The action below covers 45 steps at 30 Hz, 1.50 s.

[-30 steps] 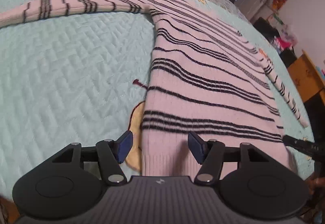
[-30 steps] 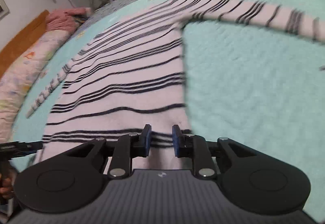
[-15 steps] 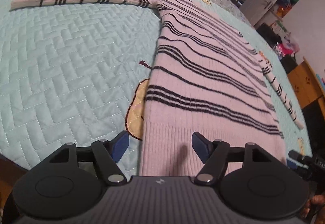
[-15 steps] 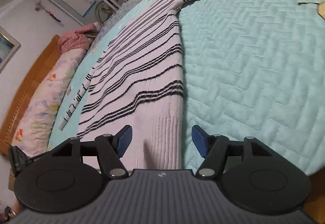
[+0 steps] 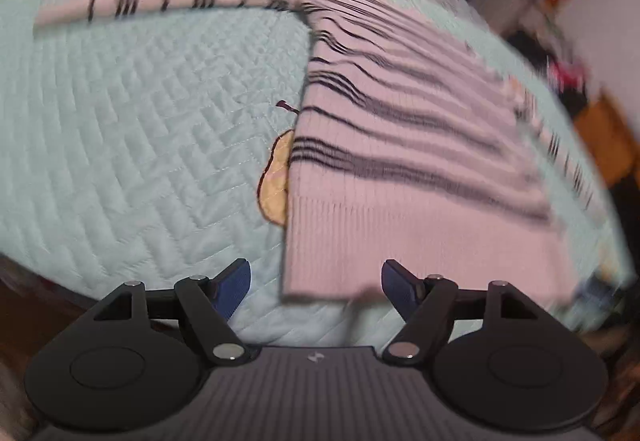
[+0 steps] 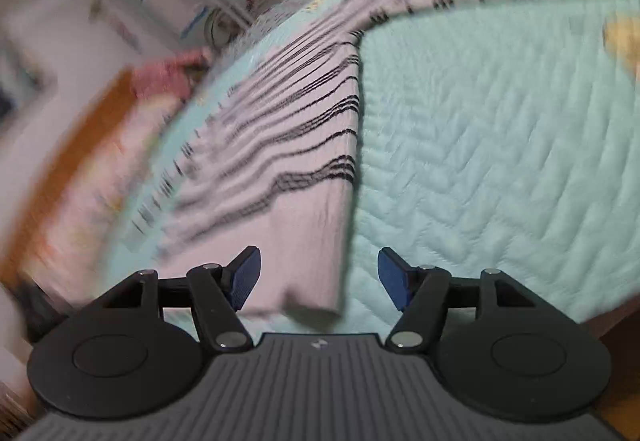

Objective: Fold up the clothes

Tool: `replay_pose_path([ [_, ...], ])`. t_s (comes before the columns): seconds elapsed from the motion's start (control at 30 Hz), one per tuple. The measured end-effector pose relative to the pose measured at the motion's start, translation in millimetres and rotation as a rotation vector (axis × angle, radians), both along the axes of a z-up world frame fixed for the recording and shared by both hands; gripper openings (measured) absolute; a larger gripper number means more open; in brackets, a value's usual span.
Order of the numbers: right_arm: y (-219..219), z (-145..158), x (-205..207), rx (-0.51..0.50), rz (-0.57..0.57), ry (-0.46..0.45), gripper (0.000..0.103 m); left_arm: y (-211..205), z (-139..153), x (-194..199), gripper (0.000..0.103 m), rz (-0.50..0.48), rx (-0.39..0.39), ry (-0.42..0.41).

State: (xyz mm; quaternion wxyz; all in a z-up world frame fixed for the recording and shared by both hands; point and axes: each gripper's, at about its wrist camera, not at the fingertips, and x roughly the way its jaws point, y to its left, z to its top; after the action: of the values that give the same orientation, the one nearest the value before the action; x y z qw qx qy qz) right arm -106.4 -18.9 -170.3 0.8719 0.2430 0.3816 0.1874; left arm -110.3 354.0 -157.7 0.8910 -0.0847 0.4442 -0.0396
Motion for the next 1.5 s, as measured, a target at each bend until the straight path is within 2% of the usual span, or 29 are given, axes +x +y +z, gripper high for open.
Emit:
replay_pose_path([
  [0.1,28.5,9.3,-15.3,-0.260,0.080,-0.123,0.067,-23.0,-4.0,-12.8,0.075,-0.113,0.160,-0.051],
  [0.17,46.5,12.3,-21.0,-0.371,0.124,-0.180,0.067,-33.3,-5.0,-14.8,0.075,-0.151,0.208,-0.070],
  [0.27,64.2,17.7,-24.4,-0.481,0.139,-0.260,0.067,-45.8,-4.0,-13.9,0.075,-0.197,0.255,-0.101],
  [0.4,81.6,13.7,-18.7,-0.646,0.220,-0.294,0.067,-57.8,-7.2,-10.8,0.075,-0.248,0.341,-0.112],
  [0.53,91.4,7.4,-31.1,-0.787,0.305,-0.357,0.067,-63.9,-7.7,-11.9,0.075,-0.277,0.415,-0.147],
  [0.67,97.0,3.3,-36.4,-0.889,0.330,-0.382,0.067,-65.5,-6.6,-7.0,0.075,-0.275,0.422,-0.155],
  [0.73,97.1,4.0,-36.0,-0.909,0.321,-0.389,0.067,-64.6,-5.0,-4.5,0.075,-0.267,0.412,-0.158],
  [1.0,93.7,8.8,-23.3,-0.861,0.279,-0.383,0.069,-63.2,-7.0,3.1,0.075,-0.250,0.413,-0.151],
  [1.17,100.2,11.9,-17.6,-0.887,0.323,-0.443,0.071,-62.8,-4.0,6.1,0.075,-0.237,0.422,-0.180],
  [1.23,94.5,19.4,-9.3,-0.830,0.314,-0.422,0.071,-57.5,2.3,8.5,0.071,-0.210,0.388,-0.198],
  [1.37,69.3,36.4,11.5,-0.616,0.221,-0.346,0.071,-47.9,11.0,21.4,0.071,-0.171,0.325,-0.192],
  [1.5,51.9,38.1,34.0,-0.520,0.173,-0.269,0.072,-45.0,13.6,38.7,0.071,-0.159,0.310,-0.165],
])
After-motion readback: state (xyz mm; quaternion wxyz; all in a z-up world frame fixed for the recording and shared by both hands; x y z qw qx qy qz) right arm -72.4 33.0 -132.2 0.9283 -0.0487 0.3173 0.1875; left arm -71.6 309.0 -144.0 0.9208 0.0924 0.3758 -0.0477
